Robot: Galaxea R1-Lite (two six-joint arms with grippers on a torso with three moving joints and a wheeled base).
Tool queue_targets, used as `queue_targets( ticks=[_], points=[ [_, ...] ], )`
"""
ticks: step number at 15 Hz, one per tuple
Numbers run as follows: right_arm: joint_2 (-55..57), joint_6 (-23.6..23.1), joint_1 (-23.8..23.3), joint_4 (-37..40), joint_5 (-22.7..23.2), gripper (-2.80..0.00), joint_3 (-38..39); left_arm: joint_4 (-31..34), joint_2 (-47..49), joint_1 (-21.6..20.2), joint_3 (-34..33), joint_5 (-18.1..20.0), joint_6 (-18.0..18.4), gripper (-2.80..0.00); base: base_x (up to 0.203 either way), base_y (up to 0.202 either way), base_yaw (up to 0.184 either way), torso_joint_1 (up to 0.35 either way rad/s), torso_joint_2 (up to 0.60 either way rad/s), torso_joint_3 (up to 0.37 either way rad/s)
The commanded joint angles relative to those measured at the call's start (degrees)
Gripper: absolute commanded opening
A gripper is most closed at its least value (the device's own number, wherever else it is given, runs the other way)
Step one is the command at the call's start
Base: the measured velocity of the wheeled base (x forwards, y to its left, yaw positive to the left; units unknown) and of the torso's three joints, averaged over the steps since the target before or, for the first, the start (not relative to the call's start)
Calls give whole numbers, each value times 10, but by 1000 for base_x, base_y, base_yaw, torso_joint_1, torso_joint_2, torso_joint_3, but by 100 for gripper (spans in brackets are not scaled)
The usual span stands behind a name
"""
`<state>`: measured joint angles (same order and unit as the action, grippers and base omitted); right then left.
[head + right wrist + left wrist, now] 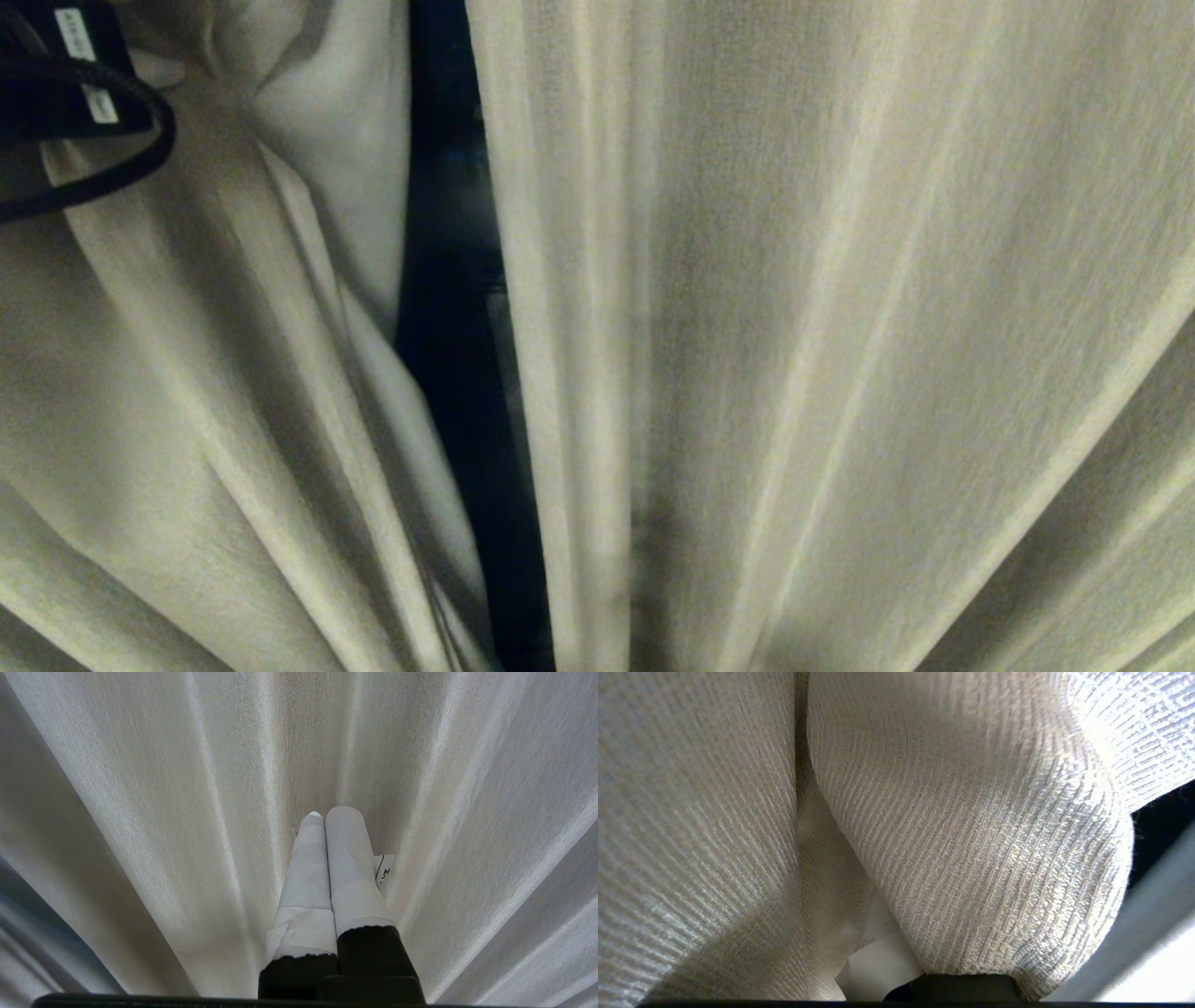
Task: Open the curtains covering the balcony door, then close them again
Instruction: Pull the outer curtains open on both sides
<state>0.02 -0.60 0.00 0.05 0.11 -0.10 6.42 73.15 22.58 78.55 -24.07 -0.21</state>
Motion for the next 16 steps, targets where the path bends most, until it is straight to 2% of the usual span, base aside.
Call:
queue_targets(
  ticks=[1,7,11,16],
  points=[
    [1,0,0,0,0,-280,0,3,-19,17,-10,-3,-1,-280,0,0,0,0,0,0],
    [1,0,0,0,1,-280,0,0,-21,34,-32,-1,4,-280,0,0,0,0,0,0],
    [1,0,0,0,1,-280,0,-1,-14,79,-36,-4,3,-280,0,0,0,0,0,0],
    [1,0,0,0,0,-280,0,-5,-13,86,-42,-5,0,-280,0,0,0,0,0,0]
  ],
)
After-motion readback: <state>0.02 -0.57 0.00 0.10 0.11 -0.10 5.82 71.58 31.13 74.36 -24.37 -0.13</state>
